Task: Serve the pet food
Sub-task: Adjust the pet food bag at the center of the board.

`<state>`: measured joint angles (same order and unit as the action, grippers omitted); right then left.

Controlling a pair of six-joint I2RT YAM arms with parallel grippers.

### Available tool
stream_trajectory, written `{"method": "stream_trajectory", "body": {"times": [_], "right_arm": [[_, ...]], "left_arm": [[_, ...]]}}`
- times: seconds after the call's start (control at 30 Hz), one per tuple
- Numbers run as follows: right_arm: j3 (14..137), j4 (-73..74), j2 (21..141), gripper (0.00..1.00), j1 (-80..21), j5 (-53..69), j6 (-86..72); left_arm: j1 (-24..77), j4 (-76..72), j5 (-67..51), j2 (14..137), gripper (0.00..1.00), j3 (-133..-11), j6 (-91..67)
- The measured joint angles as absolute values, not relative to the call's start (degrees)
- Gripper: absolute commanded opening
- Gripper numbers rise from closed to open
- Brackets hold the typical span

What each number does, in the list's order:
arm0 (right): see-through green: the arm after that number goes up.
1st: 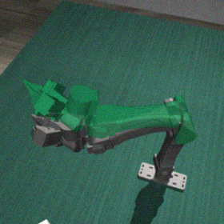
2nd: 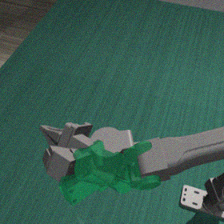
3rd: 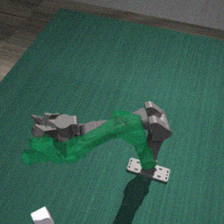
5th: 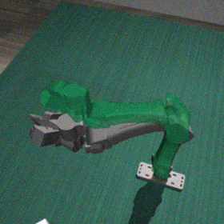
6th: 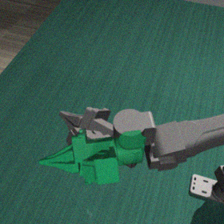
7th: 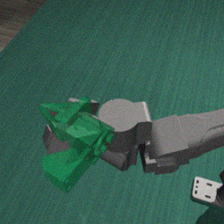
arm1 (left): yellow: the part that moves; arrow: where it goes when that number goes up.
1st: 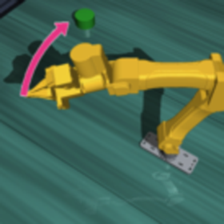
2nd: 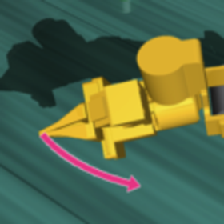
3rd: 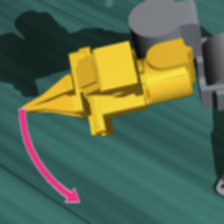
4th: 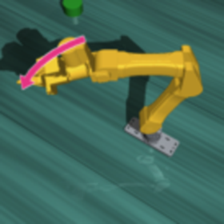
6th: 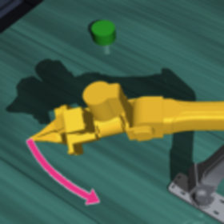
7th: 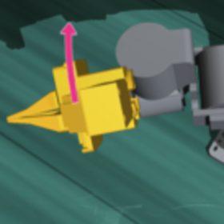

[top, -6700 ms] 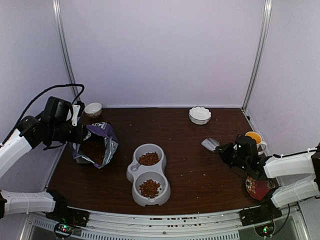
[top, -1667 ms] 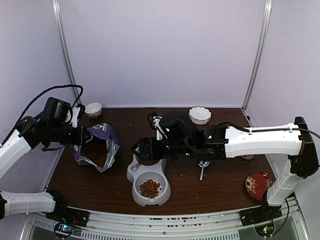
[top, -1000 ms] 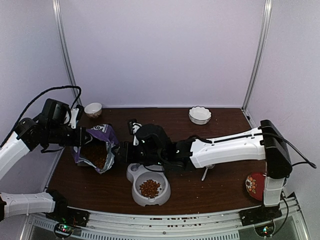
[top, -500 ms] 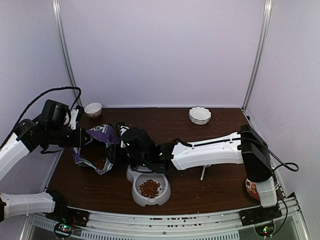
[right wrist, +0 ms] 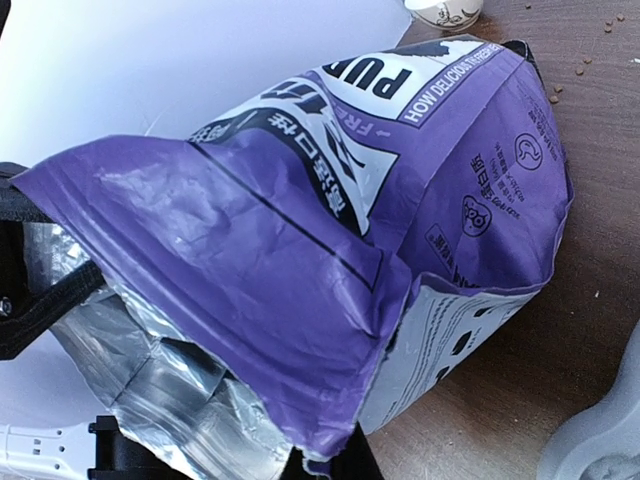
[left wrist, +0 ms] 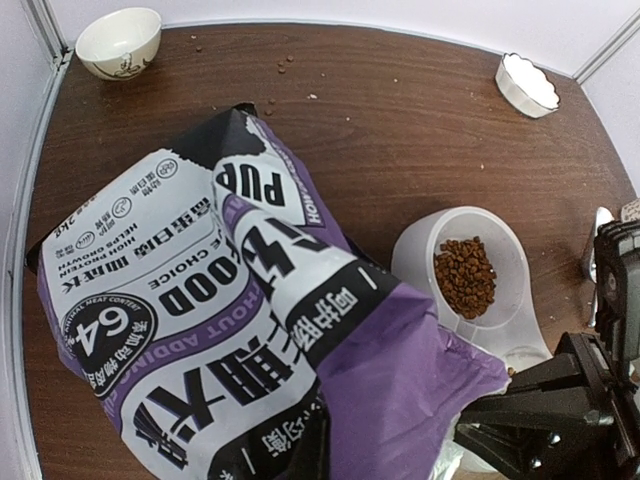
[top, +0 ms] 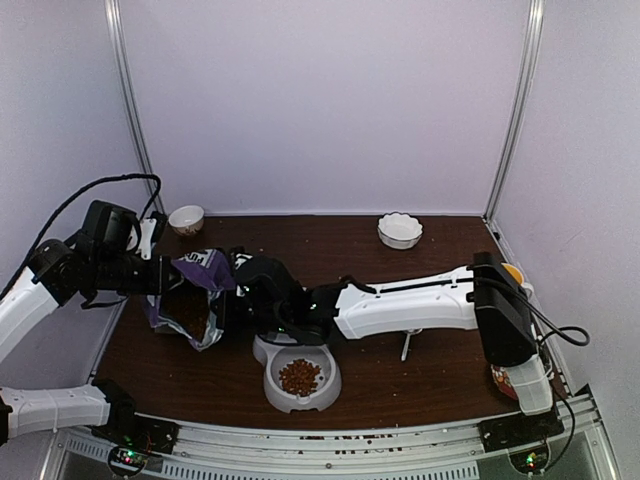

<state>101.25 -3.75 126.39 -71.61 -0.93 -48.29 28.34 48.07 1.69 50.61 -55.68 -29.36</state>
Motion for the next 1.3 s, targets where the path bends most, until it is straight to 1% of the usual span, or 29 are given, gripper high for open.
{"method": "stream_trajectory", "body": {"times": [0.37,0.47,0.67,0.8,0.83,1.0,1.1,1.3], "right_arm": [[101.65,2.55,123.50,0.00,-71.64,-6.57,-46.19],[101.38,5.21,121.56,0.00,-71.24,-7.70,-45.04],[98.83,8.69,116.81,0.00,-69.71,-8.80,-43.31],[97.84,9.93,114.67,0.00,-68.40,-8.75,-42.33],[97.80,10.31,114.28,0.00,-68.16,-8.78,-42.09],[97.38,11.62,112.60,0.00,-67.44,-8.75,-40.75],[97.34,12.95,111.48,0.00,-67.02,-8.75,-40.05],[97.30,15.68,108.84,0.00,-65.82,-8.67,-38.89]], "left_arm": [[28.36,48.03,0.19,50.61,0.01,-55.59,-29.04],[28.53,47.53,-1.17,50.70,0.12,-55.59,-28.53],[28.73,46.35,-3.88,50.37,0.40,-55.61,-26.52],[28.73,45.82,-5.10,49.71,0.51,-55.64,-25.19],[28.73,45.84,-5.30,49.56,0.56,-55.77,-24.73],[28.71,46.72,-5.34,49.30,0.73,-57.19,-22.44],[28.71,47.22,-5.04,49.04,0.80,-58.24,-21.17],[28.73,47.70,-2.81,48.95,0.81,-59.75,-19.29]]}}
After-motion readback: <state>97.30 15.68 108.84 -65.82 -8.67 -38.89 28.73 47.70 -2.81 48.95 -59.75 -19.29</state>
